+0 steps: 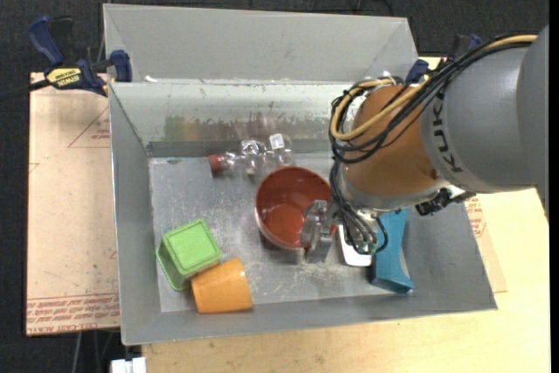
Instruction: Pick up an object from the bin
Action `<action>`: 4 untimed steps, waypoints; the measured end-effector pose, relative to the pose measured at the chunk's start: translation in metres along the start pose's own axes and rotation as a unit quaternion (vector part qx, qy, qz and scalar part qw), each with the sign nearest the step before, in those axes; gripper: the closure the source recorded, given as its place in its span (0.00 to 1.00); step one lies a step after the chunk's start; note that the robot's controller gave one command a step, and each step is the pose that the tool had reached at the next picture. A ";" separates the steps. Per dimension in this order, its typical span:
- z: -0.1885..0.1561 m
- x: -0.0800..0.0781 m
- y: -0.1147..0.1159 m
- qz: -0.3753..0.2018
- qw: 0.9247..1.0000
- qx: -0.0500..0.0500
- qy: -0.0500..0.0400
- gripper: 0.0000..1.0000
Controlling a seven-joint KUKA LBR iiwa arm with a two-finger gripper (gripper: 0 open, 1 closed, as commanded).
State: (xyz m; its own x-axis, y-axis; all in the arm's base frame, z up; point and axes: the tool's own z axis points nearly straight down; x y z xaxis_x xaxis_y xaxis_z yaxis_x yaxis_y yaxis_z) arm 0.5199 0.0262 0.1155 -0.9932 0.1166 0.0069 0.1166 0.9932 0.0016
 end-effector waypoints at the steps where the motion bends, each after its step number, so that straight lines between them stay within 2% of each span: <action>1: 0.000 0.000 0.000 0.000 1.000 0.000 0.000 1.00; 4: 0.000 0.000 0.000 0.000 1.000 0.000 0.000 1.00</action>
Offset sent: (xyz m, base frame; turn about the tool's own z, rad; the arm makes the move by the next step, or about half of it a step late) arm 0.0000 0.0000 0.0000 0.0000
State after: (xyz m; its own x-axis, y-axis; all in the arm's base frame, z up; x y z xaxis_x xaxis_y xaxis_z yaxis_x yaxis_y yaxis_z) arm 0.5199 0.0262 0.1155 -0.9931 0.1166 0.0069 0.1167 0.9932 0.0016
